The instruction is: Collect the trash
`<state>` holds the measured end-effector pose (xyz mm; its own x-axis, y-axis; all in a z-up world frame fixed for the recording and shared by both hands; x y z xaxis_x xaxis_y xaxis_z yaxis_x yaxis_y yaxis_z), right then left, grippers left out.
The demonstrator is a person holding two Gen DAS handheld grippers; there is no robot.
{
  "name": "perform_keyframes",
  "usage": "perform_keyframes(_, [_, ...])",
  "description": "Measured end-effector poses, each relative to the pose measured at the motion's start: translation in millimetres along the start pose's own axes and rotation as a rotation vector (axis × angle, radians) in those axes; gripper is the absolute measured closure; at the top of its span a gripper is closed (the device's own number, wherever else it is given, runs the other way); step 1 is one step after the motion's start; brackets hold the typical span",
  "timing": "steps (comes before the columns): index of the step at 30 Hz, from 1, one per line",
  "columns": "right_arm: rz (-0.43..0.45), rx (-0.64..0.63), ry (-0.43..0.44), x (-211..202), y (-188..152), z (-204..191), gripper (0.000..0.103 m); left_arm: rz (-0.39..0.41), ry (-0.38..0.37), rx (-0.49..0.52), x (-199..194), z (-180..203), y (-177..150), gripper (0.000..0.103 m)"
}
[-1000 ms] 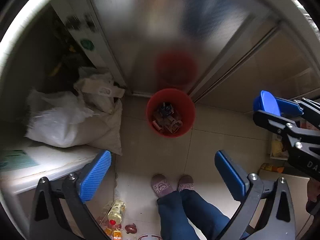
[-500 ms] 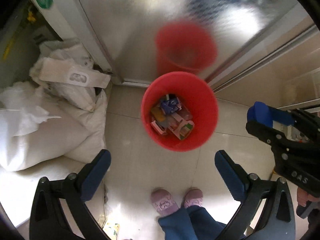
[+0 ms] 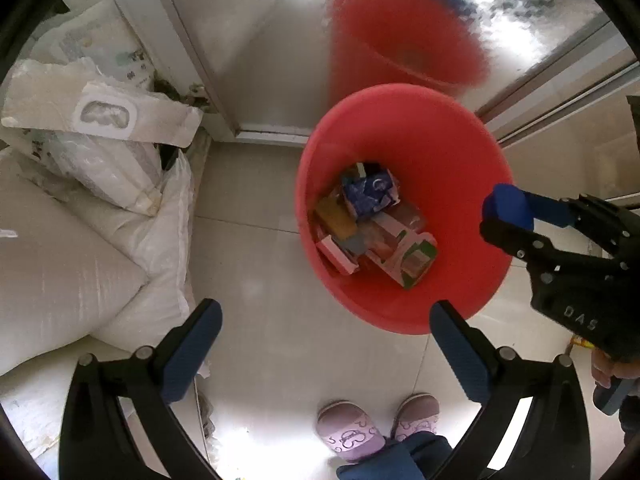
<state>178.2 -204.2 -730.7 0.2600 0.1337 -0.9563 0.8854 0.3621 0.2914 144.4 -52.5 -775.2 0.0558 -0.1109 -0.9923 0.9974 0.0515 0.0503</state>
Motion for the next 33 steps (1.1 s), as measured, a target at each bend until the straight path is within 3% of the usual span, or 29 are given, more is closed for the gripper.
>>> perform_keyframes(3, [-0.01, -0.004, 0.018, 10, 1, 0, 0.059, 0.002, 0.0, 0.003, 1, -2, 0, 0.0])
perform_keyframes(4, [-0.017, -0.014, 0.025, 11, 1, -1, 0.055, 0.006, -0.001, 0.004, 1, -2, 1, 0.0])
perform_keyframes(5, [-0.017, -0.022, 0.025, 10, 2, -2, 0.039, 0.012, 0.0, 0.007, -3, -3, 0, 0.0])
perform_keyframes(8, [0.039, -0.033, 0.0, -6, 4, -6, 0.013, 0.032, -0.007, 0.021, -18, -4, -3, 0.0])
perform_keyframes(14, [0.052, -0.065, -0.02, -65, 8, -19, 0.008, 0.087, -0.015, 0.006, -90, -2, -15, 0.0])
perform_keyframes(24, [0.24, -0.078, -0.149, -289, 19, -38, 0.004, 0.232, -0.05, -0.039, -301, 19, -29, 0.0])
perform_keyframes(28, [0.31, -0.06, -0.183, -389, 20, -42, 0.004, 0.319, -0.077, -0.058, -397, 33, -46, 0.0])
perform_keyframes(33, [0.365, -0.012, -0.209, -513, 16, -52, 0.001, 0.421, -0.051, -0.057, -506, 51, -77, 0.0])
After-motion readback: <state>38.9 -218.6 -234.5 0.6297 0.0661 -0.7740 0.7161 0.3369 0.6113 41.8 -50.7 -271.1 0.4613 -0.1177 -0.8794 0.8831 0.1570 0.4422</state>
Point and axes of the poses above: each gripper's, at about its wrist camera, not at the fingertips, and x roughly the way its jaws point, z to its right, y to its top, the point moved 2 cm from there along x, roughly the way its jaws point, and after that the axes turned 15 degrees about -x, right-handed, at the moved point
